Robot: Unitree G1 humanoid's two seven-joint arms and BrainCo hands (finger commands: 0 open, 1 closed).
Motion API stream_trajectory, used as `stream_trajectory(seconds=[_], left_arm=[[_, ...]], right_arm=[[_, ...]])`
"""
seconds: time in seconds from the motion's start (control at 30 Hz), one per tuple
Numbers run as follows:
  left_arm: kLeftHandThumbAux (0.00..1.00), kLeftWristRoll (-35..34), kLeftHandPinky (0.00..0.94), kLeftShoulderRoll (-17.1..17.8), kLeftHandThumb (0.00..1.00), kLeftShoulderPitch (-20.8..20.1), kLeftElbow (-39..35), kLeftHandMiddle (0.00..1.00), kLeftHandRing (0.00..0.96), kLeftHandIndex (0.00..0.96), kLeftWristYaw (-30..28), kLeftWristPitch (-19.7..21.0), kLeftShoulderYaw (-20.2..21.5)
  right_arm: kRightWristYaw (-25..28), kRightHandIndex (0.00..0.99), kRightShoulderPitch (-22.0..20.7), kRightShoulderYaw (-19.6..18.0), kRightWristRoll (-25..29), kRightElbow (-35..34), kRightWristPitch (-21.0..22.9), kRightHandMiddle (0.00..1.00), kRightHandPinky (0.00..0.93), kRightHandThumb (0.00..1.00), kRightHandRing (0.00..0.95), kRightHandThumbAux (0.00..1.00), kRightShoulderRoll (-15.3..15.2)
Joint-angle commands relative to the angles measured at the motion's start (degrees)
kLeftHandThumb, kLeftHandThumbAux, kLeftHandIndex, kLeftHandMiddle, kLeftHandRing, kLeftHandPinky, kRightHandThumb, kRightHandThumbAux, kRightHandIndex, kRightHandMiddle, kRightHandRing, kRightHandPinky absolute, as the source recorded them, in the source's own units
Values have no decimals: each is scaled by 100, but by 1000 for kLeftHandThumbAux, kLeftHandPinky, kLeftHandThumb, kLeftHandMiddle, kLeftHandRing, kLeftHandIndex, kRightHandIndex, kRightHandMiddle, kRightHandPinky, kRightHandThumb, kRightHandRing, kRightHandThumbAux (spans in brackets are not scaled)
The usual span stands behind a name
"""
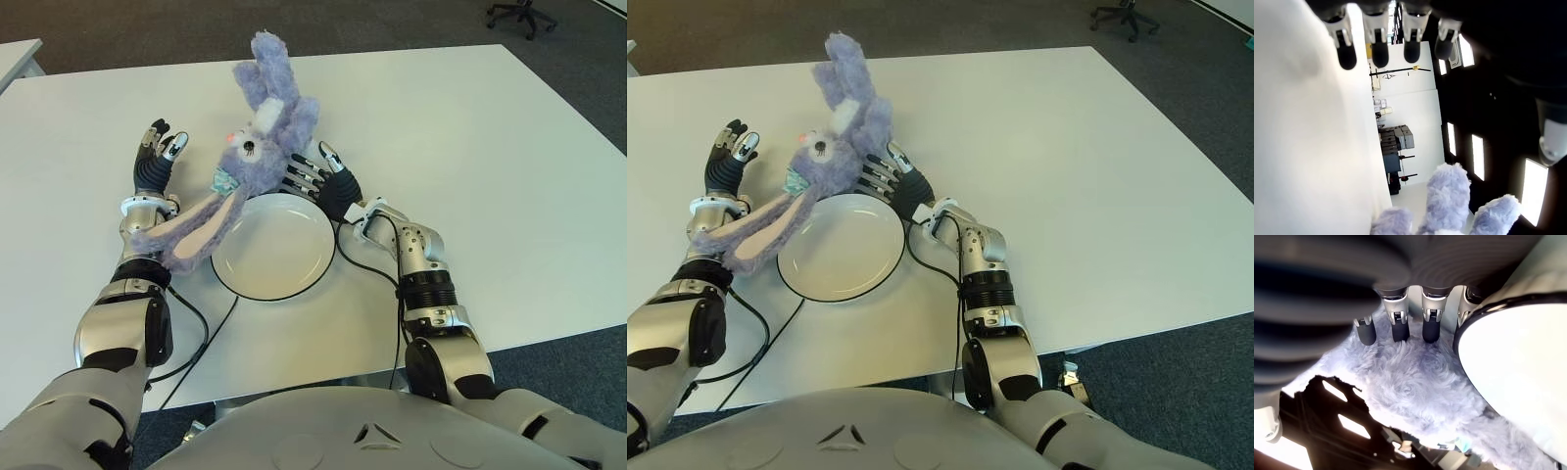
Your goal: Put the doll into the plate.
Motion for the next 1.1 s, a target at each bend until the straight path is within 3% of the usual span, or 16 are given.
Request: stream_trajectory(seconds=[0.03, 0.67, 0.73, 0.77, 0.83, 0.87, 0.9, 0.97, 1.0, 1.1], left_arm=[[475, 54, 103, -262, 0, 447, 300, 80, 91, 9, 25, 182, -49], [473, 51, 139, -271, 0, 470, 293, 89, 106, 8, 46, 167, -40], [472, 34, 119, -280, 0, 478, 289, 83, 99, 3, 27, 165, -31], [472, 27, 116, -282, 0, 479, 290, 82, 98, 2, 14, 167, -27], [472, 19, 115, -280, 0, 478, 293, 77, 93, 0, -2, 172, -24], [472, 18, 120, -280, 0, 482, 292, 77, 93, 0, -8, 171, -24], [472, 16, 121, -278, 0, 483, 295, 77, 93, 0, -12, 174, -24], [473, 16, 116, -275, 0, 484, 302, 75, 92, 0, -15, 179, -23], [473, 17, 114, -274, 0, 483, 304, 75, 91, 0, -15, 181, -23], [474, 4, 125, -268, 0, 484, 312, 77, 94, 0, -30, 185, -10]], right_arm=[[-50, 1, 247, 67, -261, 127, -63, 0, 116, 185, 32, 507, -38], [143, 38, 412, 237, -611, 160, -775, 38, 88, 181, 44, 540, -54], [235, 37, 629, 756, -1534, 324, -2391, 35, 75, 179, 43, 572, -222], [131, 37, 715, 1028, -2111, 508, -3443, 35, 72, 179, 42, 577, -324], [-186, 36, 780, 1335, -2874, 796, -4790, 30, 76, 186, 40, 573, -453], [-347, 37, 793, 1424, -3130, 899, -5221, 28, 82, 187, 39, 557, -495], [-867, 37, 762, 1583, -3639, 1146, -5945, 27, 83, 188, 38, 554, -600], [-1702, 30, 684, 1803, -4384, 1545, -6915, 17, 46, 207, 26, 531, -748], [-2006, 29, 645, 1873, -4630, 1691, -7203, 16, 42, 210, 24, 529, -794], [-2605, 28, 542, 1990, -5052, 1956, -7627, 15, 49, 217, 24, 521, -845]])
